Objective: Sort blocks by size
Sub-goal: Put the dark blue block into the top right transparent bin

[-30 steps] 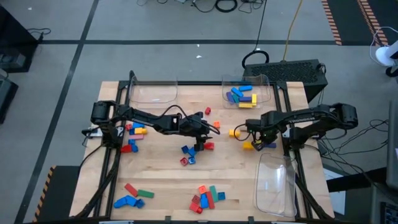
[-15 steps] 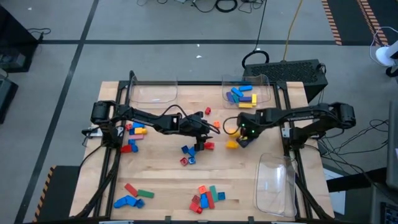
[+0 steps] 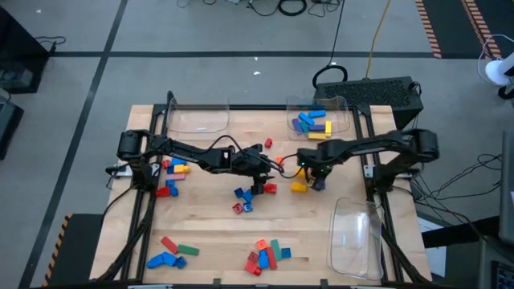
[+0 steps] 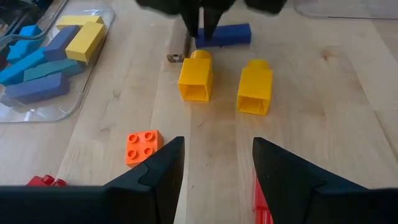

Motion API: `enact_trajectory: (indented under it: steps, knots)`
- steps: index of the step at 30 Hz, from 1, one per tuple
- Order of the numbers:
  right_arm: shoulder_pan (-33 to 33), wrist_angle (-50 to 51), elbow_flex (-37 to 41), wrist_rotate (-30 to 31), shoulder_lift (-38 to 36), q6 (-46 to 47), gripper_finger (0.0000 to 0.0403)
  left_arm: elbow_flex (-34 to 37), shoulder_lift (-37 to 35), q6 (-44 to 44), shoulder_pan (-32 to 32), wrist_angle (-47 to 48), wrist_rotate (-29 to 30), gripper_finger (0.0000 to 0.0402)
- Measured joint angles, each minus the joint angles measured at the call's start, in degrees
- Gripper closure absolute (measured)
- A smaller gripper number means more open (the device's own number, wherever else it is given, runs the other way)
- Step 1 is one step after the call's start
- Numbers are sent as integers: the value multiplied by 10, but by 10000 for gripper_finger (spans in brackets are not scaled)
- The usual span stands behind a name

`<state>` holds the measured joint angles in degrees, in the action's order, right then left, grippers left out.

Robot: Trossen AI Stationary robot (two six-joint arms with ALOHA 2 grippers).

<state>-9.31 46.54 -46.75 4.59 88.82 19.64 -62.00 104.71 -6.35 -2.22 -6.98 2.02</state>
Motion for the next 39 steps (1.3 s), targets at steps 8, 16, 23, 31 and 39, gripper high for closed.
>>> enact_trajectory:
  steps: [8,16,23,31,39]
  knots:
    - [-1,62,-86,30,75,-56,216,0,0,0,0,3,0,210]
    - [-1,136,-165,58,66,-73,186,0,0,-4,0,10,0,210]
    - [-9,234,-173,70,66,3,186,0,0,-4,0,37,0,210]
    - [35,276,-164,10,66,121,186,0,0,-4,0,41,0,210]
    - [83,178,-67,-74,66,192,186,0,0,-2,1,58,0,210]
